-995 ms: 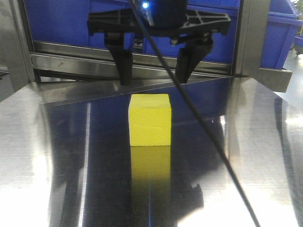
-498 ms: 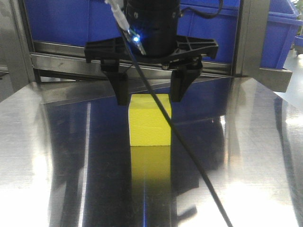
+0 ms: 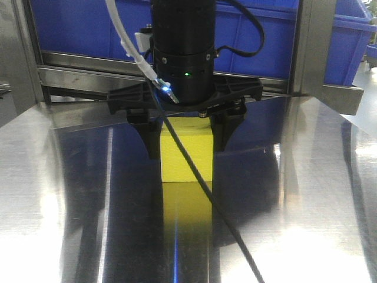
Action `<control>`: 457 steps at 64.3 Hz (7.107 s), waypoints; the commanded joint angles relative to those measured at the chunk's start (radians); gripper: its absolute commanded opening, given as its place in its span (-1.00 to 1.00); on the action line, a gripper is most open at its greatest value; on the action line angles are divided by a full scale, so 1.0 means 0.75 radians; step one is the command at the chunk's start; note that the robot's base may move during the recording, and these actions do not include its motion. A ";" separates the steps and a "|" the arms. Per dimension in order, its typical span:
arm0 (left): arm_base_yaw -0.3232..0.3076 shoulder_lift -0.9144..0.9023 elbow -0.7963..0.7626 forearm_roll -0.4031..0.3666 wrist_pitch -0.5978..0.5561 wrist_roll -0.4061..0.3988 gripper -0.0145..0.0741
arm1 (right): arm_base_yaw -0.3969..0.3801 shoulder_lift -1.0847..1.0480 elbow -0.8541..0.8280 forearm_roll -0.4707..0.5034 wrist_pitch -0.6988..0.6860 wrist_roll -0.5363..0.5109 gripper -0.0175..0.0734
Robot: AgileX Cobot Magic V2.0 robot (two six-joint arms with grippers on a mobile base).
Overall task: Place yellow foam block on left shelf second layer
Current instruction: 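Lower the open right gripper around the yellow foam cube, then close the right gripper on the cube and lift it, then hold the cube in the right gripper while the base backs away, then drive the base across the floor carrying the cube in the right gripper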
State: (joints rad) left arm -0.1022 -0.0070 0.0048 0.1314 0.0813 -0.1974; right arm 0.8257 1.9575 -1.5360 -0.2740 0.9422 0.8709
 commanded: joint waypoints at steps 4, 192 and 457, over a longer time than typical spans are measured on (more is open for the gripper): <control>-0.002 0.004 0.034 -0.010 -0.116 -0.005 -0.36 | -0.009 -0.078 -0.039 -0.051 -0.055 -0.012 0.58; -0.002 0.004 0.034 -0.010 -0.116 -0.005 -0.36 | -0.774 -2.560 1.368 -0.108 -0.622 -0.823 0.17; -0.002 0.005 0.034 -0.010 -0.116 -0.005 -0.36 | -0.774 -2.560 1.368 -0.108 -0.618 -0.823 0.17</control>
State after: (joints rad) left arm -0.1022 -0.0070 0.0048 0.1314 0.0813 -0.1974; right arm 0.2491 0.0212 -0.4841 -0.3313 0.5682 0.2589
